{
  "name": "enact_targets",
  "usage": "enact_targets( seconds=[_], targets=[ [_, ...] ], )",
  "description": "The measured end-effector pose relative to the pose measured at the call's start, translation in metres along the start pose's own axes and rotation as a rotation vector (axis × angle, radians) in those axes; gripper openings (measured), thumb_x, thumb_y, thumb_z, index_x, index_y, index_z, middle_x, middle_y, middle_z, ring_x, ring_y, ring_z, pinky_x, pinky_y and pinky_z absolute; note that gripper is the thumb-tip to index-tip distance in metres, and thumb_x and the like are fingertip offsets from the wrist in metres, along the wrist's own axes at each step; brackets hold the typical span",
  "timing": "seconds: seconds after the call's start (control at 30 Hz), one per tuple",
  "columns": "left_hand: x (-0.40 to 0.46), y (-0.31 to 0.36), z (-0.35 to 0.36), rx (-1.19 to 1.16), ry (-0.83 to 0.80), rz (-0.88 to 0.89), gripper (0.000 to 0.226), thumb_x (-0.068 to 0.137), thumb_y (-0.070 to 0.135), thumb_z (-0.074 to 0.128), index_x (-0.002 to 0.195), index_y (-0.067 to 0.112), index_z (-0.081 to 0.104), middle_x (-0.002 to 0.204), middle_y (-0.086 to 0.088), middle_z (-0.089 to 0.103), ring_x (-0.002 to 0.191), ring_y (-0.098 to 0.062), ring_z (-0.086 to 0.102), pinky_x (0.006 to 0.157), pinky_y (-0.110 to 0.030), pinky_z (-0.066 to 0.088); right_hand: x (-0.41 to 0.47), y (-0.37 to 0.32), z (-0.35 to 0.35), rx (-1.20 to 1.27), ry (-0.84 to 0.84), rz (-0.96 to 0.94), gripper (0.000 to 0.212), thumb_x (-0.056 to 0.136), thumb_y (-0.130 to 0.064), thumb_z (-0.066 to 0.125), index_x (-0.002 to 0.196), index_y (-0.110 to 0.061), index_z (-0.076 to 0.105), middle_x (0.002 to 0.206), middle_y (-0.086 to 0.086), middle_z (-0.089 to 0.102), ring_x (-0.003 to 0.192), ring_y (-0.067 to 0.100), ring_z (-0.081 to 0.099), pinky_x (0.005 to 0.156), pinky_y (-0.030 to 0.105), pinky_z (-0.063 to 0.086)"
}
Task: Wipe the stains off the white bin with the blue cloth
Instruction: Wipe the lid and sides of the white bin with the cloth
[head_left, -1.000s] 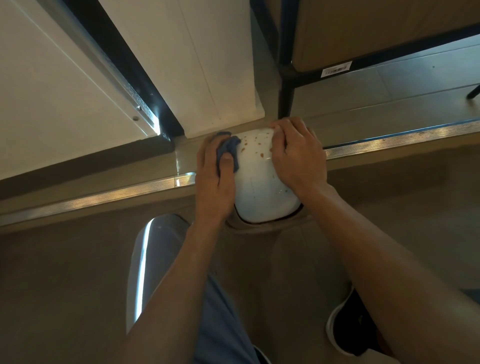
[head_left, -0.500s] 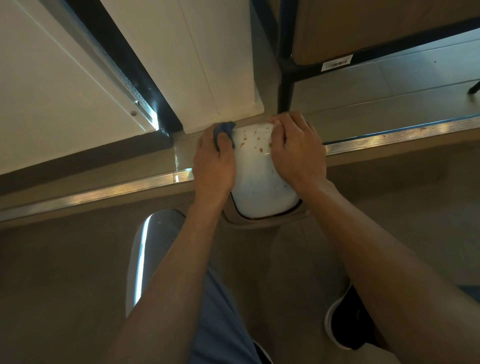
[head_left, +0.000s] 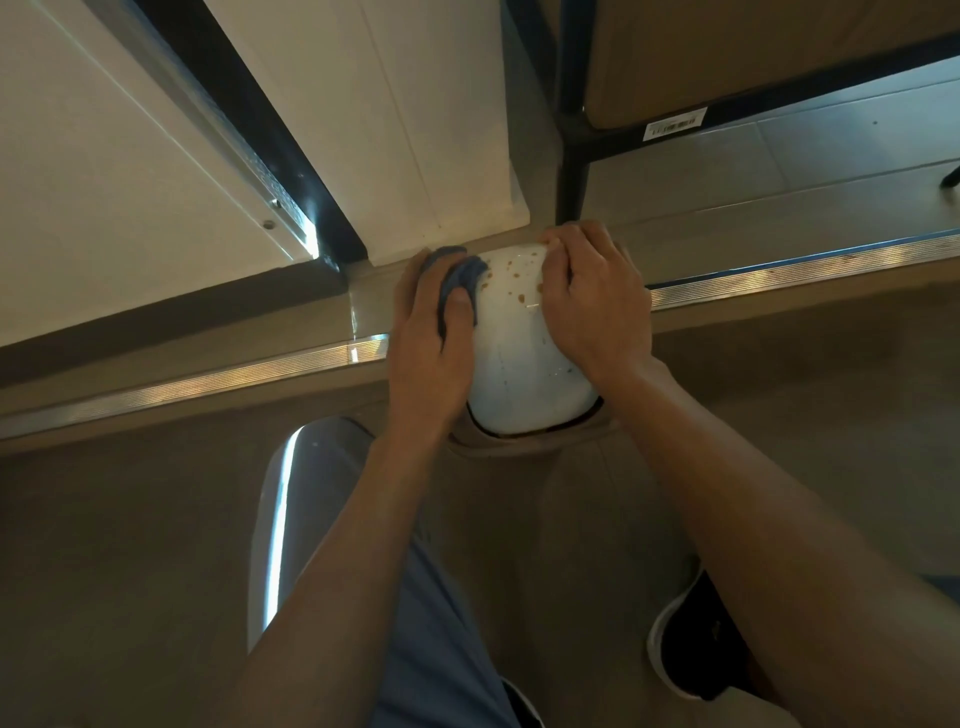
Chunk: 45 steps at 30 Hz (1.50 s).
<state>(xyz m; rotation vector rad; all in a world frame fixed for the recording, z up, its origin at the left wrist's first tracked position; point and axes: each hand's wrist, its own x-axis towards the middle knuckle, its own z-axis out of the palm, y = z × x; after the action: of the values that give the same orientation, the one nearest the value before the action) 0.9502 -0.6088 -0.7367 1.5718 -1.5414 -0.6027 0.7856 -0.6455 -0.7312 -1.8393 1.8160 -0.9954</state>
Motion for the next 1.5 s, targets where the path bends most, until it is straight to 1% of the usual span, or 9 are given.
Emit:
enact_targets(
  seconds=[0.23, 0.43, 0.63, 0.73, 0.9, 1.07, 1.23, 1.43, 1.5],
  targets=[
    [0.016, 0.014, 0.009, 0.006, 0.095, -0.203, 0.035, 0.106, 0.032, 0.034, 0.13, 0.031, 0.06, 0.126, 0.008, 0.061, 0.119, -0.01, 0.055, 0.105, -0.041, 0.047, 0.0, 0.0, 0.0, -0.008, -0.025, -0.001, 0.034, 0.104, -0.033, 0.034, 0.121, -0.02, 0.061, 0.125, -0.002, 0.057, 0.112, 0.019, 0.056, 0.084, 0.037, 0.049],
    [-0.041, 0.006, 0.004, 0.068, 0.03, -0.04, 0.046, 0.109, 0.026, 0.041, 0.155, 0.023, 0.036, 0.166, -0.006, 0.021, 0.131, 0.029, 0.02, 0.097, 0.009, 0.021, 0.0, 0.001, 0.002, -0.009, -0.01, -0.011, 0.036, 0.103, -0.034, 0.033, 0.121, -0.019, 0.061, 0.124, 0.0, 0.058, 0.11, 0.02, 0.057, 0.081, 0.034, 0.049],
    [-0.004, 0.015, 0.007, -0.021, 0.134, -0.232, 0.041, 0.108, 0.033, 0.039, 0.148, 0.027, 0.047, 0.148, 0.003, 0.049, 0.129, -0.004, 0.047, 0.107, -0.017, 0.038, 0.001, 0.002, 0.001, -0.018, -0.027, -0.015, 0.034, 0.105, -0.032, 0.034, 0.122, -0.018, 0.061, 0.125, 0.001, 0.057, 0.112, 0.021, 0.056, 0.082, 0.034, 0.048],
    [-0.024, 0.018, 0.005, 0.064, 0.077, -0.089, 0.042, 0.109, 0.031, 0.042, 0.151, 0.028, 0.043, 0.162, -0.001, 0.03, 0.135, 0.008, 0.036, 0.095, 0.007, 0.026, 0.001, 0.001, 0.001, -0.007, -0.021, -0.012, 0.035, 0.104, -0.033, 0.033, 0.122, -0.019, 0.06, 0.125, 0.0, 0.058, 0.111, 0.02, 0.056, 0.083, 0.036, 0.05],
    [-0.042, 0.004, -0.001, 0.062, 0.016, -0.02, 0.042, 0.109, 0.025, 0.042, 0.151, 0.022, 0.044, 0.166, -0.005, 0.022, 0.131, 0.026, 0.025, 0.096, 0.006, 0.029, 0.0, 0.002, 0.001, -0.024, -0.037, -0.021, 0.036, 0.104, -0.034, 0.033, 0.123, -0.02, 0.06, 0.126, 0.0, 0.057, 0.113, 0.02, 0.055, 0.082, 0.031, 0.044],
    [0.0, 0.018, 0.006, 0.057, 0.086, -0.115, 0.039, 0.108, 0.031, 0.04, 0.146, 0.028, 0.05, 0.154, 0.0, 0.043, 0.134, -0.009, 0.045, 0.104, -0.014, 0.041, 0.003, 0.003, 0.001, -0.027, -0.027, -0.01, 0.034, 0.104, -0.033, 0.033, 0.122, -0.02, 0.06, 0.125, -0.001, 0.057, 0.111, 0.02, 0.056, 0.083, 0.037, 0.049],
    [-0.047, 0.001, 0.002, 0.058, -0.008, 0.023, 0.043, 0.108, 0.031, 0.044, 0.152, 0.029, 0.042, 0.169, 0.003, 0.013, 0.144, 0.007, 0.024, 0.105, -0.003, 0.031, 0.001, 0.002, 0.002, -0.024, -0.024, -0.023, 0.034, 0.104, -0.033, 0.033, 0.121, -0.019, 0.059, 0.124, 0.0, 0.057, 0.11, 0.021, 0.057, 0.083, 0.038, 0.051],
    [0.0, 0.015, 0.01, -0.07, 0.112, -0.232, 0.044, 0.11, 0.029, 0.037, 0.153, 0.024, 0.04, 0.157, 0.003, 0.041, 0.141, -0.007, 0.039, 0.118, -0.026, 0.033, 0.0, 0.0, 0.003, -0.021, -0.013, 0.002, 0.034, 0.105, -0.032, 0.034, 0.122, -0.02, 0.06, 0.125, -0.001, 0.056, 0.111, 0.02, 0.056, 0.082, 0.039, 0.052],
    [-0.012, 0.018, 0.012, -0.012, 0.121, -0.171, 0.045, 0.11, 0.031, 0.036, 0.155, 0.027, 0.036, 0.161, 0.003, 0.032, 0.144, -0.006, 0.035, 0.112, -0.014, 0.031, -0.001, -0.001, 0.003, -0.026, -0.005, -0.003, 0.034, 0.104, -0.033, 0.033, 0.121, -0.019, 0.059, 0.125, 0.0, 0.056, 0.109, 0.021, 0.056, 0.081, 0.041, 0.052]
  ],
)
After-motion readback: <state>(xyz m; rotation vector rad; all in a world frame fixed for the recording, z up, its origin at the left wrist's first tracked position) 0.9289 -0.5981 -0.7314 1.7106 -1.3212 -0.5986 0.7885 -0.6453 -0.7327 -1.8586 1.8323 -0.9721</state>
